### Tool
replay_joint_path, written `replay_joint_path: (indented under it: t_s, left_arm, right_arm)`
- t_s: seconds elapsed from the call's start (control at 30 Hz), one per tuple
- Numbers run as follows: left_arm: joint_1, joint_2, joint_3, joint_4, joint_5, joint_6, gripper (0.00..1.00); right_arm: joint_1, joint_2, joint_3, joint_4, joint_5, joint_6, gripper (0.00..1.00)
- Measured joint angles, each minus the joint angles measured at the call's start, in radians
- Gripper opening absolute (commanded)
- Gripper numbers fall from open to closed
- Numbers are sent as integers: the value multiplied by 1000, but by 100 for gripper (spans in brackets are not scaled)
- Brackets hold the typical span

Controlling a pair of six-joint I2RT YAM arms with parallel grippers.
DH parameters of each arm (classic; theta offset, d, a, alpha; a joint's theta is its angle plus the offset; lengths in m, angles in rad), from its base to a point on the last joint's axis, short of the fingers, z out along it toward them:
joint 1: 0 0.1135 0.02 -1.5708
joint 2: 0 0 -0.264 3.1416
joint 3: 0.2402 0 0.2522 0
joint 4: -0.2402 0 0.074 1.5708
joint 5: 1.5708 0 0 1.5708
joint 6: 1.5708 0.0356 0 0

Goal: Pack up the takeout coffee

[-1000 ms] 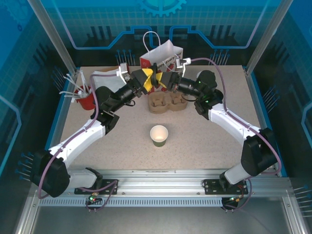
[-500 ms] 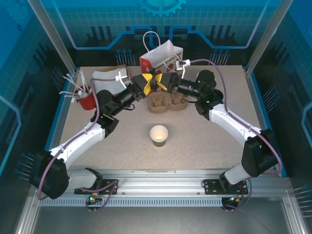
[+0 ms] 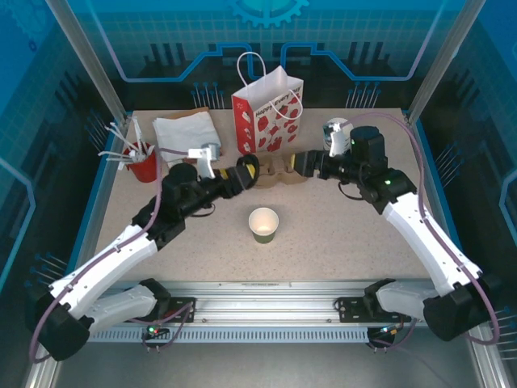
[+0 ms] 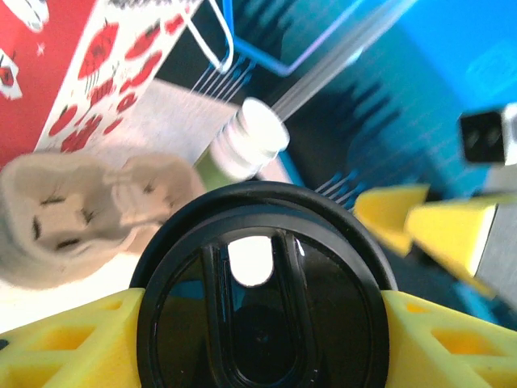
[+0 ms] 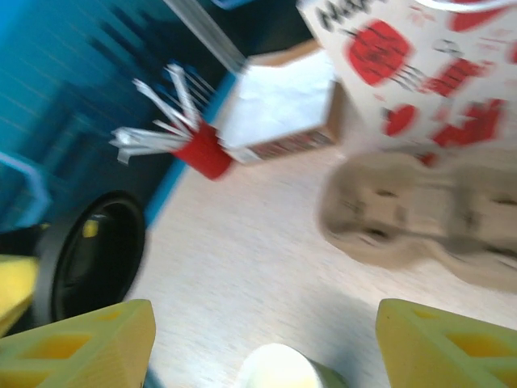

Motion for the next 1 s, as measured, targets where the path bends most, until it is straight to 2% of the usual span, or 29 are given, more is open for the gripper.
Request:
replay_joint_path:
  t_s: [0.2, 0.47, 1.0]
  left_arm:
    - [-147, 117, 60, -228, -157, 230, 62]
    - [-285, 276, 127, -377, -267, 393, 62]
    - [-294, 377, 157, -431, -296, 428, 62]
  right_arm:
    - [-19, -48, -23, -175, 110, -138, 75]
    - [-21, -68, -78, -255, 144, -203, 80]
    - [-21, -71, -108, -268, 136, -214, 82]
